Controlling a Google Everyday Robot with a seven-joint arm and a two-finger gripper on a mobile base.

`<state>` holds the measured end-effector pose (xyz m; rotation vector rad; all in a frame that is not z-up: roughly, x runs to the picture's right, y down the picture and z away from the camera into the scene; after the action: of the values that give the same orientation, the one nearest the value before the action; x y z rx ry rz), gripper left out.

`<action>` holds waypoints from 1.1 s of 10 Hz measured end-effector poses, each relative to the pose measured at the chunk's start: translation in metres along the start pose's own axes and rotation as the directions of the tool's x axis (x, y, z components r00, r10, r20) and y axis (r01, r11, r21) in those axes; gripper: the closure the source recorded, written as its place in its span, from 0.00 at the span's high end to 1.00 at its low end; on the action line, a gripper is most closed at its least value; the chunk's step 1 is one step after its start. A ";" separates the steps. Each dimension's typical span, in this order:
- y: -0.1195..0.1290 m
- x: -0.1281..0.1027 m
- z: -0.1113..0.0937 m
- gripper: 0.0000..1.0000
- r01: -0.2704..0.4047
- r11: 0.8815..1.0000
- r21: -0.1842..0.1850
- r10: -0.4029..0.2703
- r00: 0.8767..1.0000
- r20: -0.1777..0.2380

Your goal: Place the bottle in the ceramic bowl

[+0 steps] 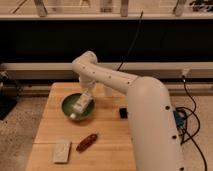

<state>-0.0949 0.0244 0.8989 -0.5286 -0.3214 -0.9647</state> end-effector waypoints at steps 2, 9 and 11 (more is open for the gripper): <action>-0.003 -0.002 -0.002 0.50 0.002 1.000 -0.005 -0.002 1.000 0.000; -0.009 -0.002 -0.016 0.80 -0.010 0.999 -0.038 0.009 1.000 -0.019; -0.006 0.003 -0.026 0.80 -0.025 0.999 -0.035 0.024 0.999 -0.030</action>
<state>-0.0974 0.0055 0.8802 -0.5483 -0.2711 -0.9553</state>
